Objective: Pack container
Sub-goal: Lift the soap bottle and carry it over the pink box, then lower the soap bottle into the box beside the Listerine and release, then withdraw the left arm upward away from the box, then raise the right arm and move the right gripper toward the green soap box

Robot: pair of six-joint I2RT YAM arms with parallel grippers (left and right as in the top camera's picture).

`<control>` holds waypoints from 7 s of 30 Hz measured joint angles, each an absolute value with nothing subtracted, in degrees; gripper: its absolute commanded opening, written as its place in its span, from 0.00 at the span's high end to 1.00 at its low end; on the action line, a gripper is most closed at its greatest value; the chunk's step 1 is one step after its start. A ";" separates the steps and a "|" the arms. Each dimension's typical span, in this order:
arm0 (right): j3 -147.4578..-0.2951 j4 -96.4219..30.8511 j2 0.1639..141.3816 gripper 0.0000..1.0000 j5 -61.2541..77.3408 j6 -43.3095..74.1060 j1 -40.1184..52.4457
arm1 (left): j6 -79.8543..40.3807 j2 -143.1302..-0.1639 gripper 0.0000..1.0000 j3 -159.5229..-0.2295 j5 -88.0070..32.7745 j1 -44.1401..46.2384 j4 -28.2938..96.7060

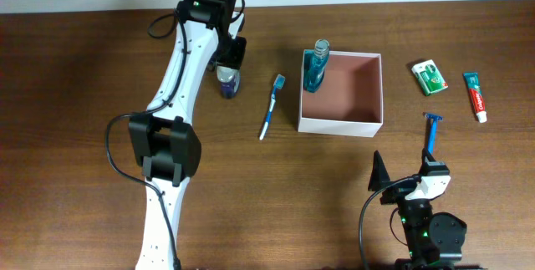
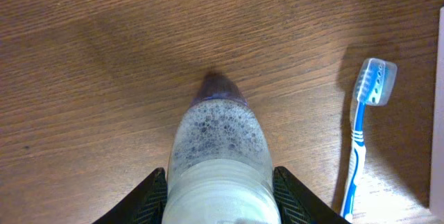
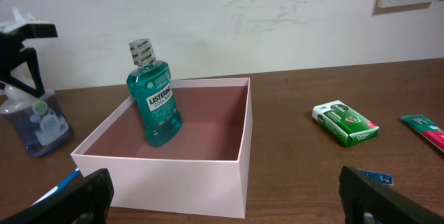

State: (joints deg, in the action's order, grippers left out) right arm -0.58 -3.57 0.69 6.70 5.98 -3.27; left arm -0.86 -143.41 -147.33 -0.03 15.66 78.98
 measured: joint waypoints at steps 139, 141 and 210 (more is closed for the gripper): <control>-0.58 -3.57 0.69 0.01 6.70 6.00 -3.27 | -6.70 -139.28 0.48 -137.12 3.70 40.71 39.83; -0.58 -3.57 0.69 0.01 6.70 5.98 -3.27 | -6.70 -139.28 0.48 -137.99 3.70 40.69 40.07; -0.64 17.32 0.67 0.01 12.62 9.02 -3.27 | -21.85 -142.85 0.01 -164.77 13.43 10.09 95.74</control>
State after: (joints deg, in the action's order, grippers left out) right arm -0.64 17.32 0.67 12.62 9.02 -3.27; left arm -21.85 -142.85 -164.77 13.43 10.09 95.74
